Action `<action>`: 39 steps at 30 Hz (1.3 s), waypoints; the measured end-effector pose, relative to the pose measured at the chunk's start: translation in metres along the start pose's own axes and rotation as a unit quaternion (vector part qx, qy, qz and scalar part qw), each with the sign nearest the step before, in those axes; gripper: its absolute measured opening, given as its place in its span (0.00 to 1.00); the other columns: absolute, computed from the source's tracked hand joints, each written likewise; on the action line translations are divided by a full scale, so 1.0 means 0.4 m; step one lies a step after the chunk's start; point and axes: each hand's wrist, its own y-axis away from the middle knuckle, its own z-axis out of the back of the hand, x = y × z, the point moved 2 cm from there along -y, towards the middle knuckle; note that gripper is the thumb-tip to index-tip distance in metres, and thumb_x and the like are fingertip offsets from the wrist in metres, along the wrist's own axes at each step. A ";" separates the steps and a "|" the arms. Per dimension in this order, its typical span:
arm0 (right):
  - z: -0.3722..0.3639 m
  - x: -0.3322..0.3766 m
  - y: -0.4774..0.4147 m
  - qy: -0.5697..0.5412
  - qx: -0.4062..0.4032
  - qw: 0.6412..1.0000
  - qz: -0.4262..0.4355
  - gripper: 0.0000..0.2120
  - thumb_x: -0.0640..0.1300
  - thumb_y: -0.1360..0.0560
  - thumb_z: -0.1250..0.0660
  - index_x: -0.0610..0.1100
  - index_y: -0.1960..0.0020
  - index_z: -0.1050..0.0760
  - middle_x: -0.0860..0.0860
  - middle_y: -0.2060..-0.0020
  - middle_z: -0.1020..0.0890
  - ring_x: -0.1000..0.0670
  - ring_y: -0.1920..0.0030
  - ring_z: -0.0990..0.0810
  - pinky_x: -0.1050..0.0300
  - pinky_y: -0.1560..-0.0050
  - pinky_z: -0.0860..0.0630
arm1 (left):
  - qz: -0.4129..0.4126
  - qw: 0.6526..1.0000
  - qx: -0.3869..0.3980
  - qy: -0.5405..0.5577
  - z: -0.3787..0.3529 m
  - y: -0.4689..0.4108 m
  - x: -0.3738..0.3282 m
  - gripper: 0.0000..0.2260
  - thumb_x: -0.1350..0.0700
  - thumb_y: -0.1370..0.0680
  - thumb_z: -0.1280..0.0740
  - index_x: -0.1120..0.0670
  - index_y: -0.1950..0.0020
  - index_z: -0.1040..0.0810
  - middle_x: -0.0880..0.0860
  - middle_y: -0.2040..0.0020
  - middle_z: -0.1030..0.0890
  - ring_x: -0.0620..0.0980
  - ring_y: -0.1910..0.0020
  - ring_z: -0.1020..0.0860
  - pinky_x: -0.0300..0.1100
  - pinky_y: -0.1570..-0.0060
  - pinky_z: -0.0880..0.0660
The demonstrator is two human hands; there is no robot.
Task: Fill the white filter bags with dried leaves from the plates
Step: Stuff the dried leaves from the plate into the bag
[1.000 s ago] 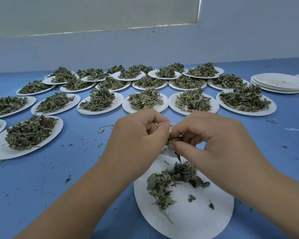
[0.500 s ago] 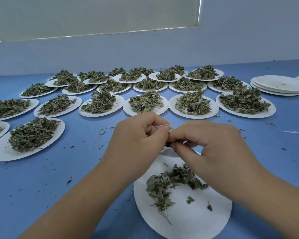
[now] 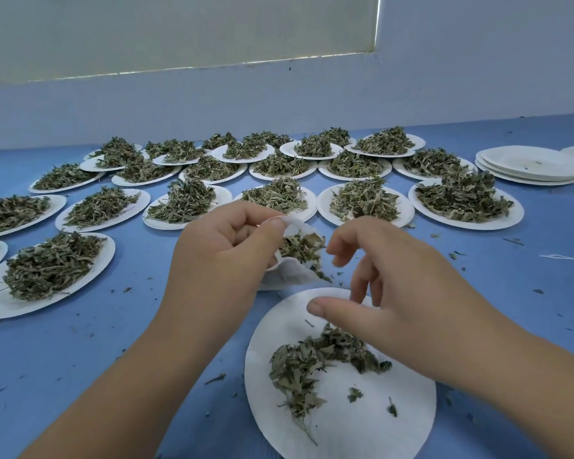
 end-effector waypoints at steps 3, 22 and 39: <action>0.001 0.003 -0.001 -0.012 -0.064 0.998 0.025 0.09 0.51 0.29 0.29 0.58 0.57 0.30 0.63 0.62 0.24 0.62 0.61 0.25 0.73 0.59 0.31 | 0.002 1.000 0.002 0.013 -0.002 0.002 -0.001 0.06 0.60 0.23 0.32 0.57 0.59 0.17 0.45 0.79 0.34 0.40 0.80 0.36 0.29 0.79 0.35; -0.001 0.006 -0.004 -0.036 -0.153 0.987 0.016 0.11 0.55 0.34 0.30 0.57 0.55 0.30 0.59 0.62 0.30 0.54 0.63 0.27 0.70 0.63 0.32 | -0.066 0.996 0.031 -0.057 -0.031 0.036 -0.011 0.05 0.55 0.25 0.31 0.46 0.59 0.18 0.54 0.75 0.27 0.51 0.76 0.32 0.33 0.76 0.34; 0.004 0.017 0.006 0.079 -0.200 0.972 0.094 0.05 0.48 0.28 0.31 0.53 0.62 0.24 0.60 0.69 0.27 0.55 0.68 0.29 0.66 0.67 0.34 | -0.105 0.988 0.004 -0.118 -0.025 0.036 -0.017 0.08 0.59 0.24 0.31 0.48 0.60 0.19 0.56 0.74 0.28 0.53 0.73 0.31 0.31 0.75 0.35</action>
